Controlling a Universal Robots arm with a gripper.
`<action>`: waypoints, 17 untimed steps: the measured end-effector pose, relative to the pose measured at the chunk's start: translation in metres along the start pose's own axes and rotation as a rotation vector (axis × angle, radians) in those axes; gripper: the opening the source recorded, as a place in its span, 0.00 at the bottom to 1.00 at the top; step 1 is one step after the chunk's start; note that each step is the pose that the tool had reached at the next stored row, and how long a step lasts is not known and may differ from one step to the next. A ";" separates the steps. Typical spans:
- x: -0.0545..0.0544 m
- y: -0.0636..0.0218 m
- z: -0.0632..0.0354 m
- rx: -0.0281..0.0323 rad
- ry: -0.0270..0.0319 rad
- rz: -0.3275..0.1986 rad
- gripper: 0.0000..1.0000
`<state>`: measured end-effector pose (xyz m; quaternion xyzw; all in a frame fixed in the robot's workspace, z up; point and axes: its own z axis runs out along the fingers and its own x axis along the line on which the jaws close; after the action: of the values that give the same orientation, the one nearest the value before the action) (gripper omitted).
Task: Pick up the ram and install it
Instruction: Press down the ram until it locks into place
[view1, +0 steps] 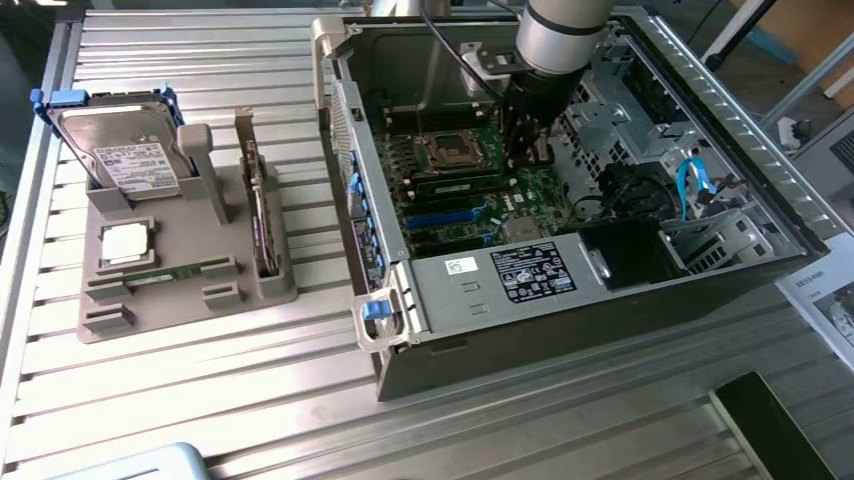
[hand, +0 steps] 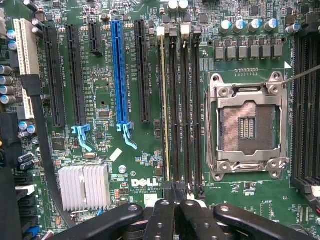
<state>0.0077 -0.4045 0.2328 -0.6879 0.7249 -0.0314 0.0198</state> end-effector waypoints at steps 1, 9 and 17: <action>0.000 0.0000 0.0003 0.0000 0.0002 0.000 0.11; 0.000 0.0001 0.0013 0.0001 -0.0001 0.000 0.11; 0.000 0.0002 0.0022 0.0002 -0.0001 0.000 0.11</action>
<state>0.0077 -0.4045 0.2306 -0.6878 0.7249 -0.0314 0.0199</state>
